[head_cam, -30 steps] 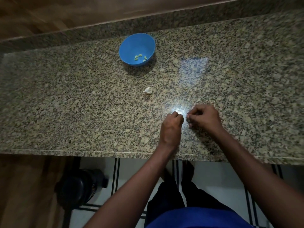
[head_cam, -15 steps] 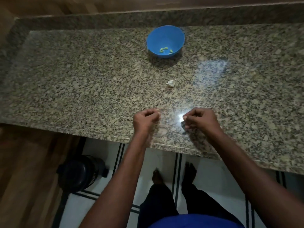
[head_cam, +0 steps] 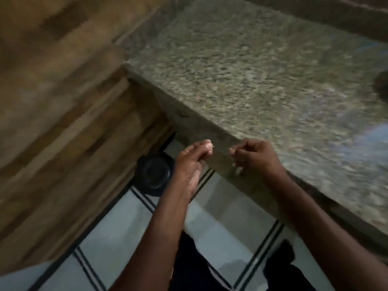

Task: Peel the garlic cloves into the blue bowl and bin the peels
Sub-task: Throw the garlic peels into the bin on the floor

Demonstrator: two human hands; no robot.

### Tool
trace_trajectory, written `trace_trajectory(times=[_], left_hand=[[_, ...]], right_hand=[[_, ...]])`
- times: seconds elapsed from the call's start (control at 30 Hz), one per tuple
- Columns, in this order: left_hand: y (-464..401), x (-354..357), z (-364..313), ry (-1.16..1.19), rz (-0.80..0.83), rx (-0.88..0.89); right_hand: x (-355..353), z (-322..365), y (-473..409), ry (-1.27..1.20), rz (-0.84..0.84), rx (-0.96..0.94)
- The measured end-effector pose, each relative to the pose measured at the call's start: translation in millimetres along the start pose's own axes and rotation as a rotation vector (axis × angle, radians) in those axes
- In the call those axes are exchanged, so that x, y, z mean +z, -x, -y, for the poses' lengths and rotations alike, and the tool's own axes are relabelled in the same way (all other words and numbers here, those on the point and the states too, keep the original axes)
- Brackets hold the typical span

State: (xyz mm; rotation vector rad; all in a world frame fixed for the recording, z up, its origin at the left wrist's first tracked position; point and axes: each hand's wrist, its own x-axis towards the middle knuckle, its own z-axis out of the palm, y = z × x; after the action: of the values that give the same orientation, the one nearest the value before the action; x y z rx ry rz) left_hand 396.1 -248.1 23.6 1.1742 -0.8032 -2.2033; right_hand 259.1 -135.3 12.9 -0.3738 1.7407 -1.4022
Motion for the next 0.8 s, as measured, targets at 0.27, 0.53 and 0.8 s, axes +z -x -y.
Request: trace_trajectory(times=[0.27,0.53,0.8], left_hand=[[-60,-217,-127,0.119,-0.168,0.026],[-102,-311,-153,0.194,-0.248,-0.023],[-153,-367,-117,0.19,-0.363,-0.126]], right_hand=[[266,4,-62,0.15,0.18,0.053],[366,-3,-108,0.293,0.183,0.13],[391,-78,-162,0.406,0.175,0.244]])
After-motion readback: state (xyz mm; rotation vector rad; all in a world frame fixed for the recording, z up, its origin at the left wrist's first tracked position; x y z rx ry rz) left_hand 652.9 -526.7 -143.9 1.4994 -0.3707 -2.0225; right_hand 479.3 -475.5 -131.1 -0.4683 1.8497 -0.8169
